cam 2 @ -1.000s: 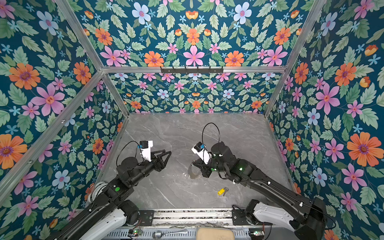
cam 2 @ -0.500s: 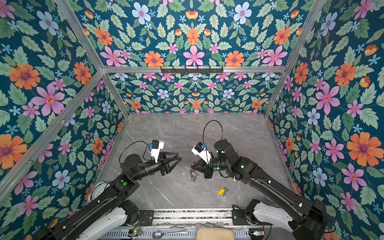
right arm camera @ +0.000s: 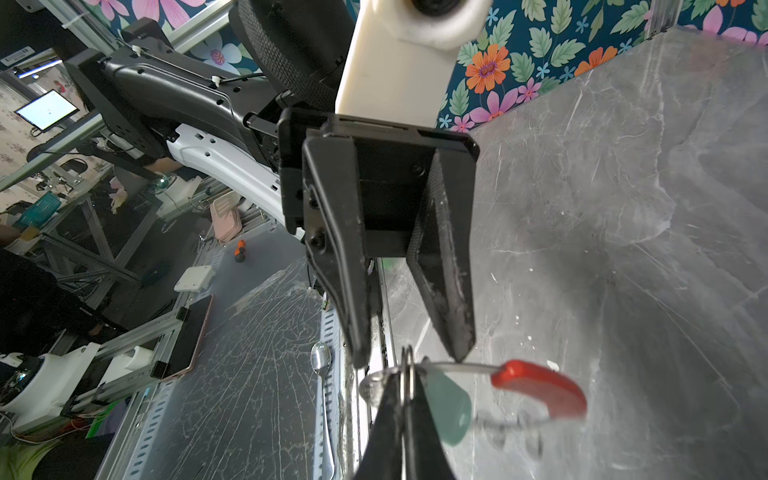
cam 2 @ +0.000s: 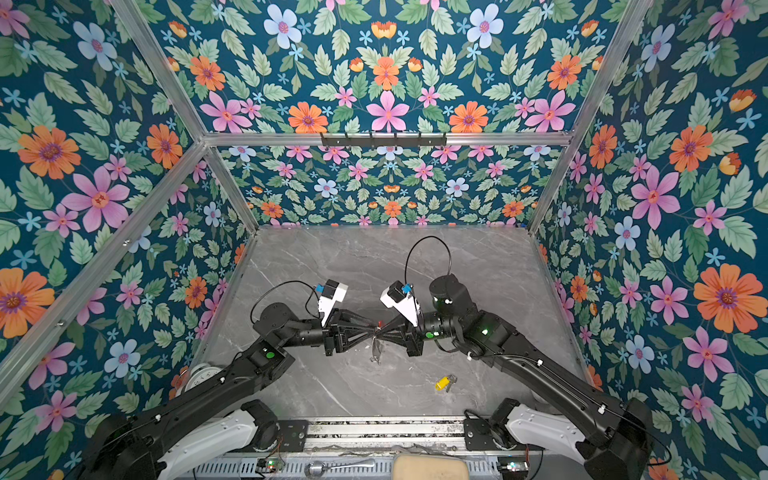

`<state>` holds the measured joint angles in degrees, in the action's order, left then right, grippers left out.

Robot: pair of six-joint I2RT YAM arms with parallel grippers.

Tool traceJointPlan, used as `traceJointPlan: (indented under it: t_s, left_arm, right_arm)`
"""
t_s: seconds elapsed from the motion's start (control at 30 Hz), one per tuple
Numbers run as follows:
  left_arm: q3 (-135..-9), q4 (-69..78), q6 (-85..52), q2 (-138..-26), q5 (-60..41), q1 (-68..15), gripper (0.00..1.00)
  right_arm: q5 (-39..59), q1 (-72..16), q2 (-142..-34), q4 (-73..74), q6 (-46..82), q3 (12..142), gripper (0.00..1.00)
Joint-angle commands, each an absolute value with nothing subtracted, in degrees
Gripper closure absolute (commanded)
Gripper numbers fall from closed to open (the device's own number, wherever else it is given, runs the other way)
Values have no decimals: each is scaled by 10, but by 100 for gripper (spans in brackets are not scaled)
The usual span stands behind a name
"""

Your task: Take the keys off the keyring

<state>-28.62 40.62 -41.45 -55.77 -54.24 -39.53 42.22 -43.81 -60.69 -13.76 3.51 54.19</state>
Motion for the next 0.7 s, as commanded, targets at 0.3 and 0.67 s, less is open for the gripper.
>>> traceJointPlan:
  t_s: [0.3,0.67]
  left_arm:
    - [-289,442,-420,-559,-571,-404,86]
    - [-296,441,-411,-570,-574,-421,87]
  right_arm:
    - [401,-439,-612,-116,52,545,100]
    - [388,-439,-611,-100,66,543,100]
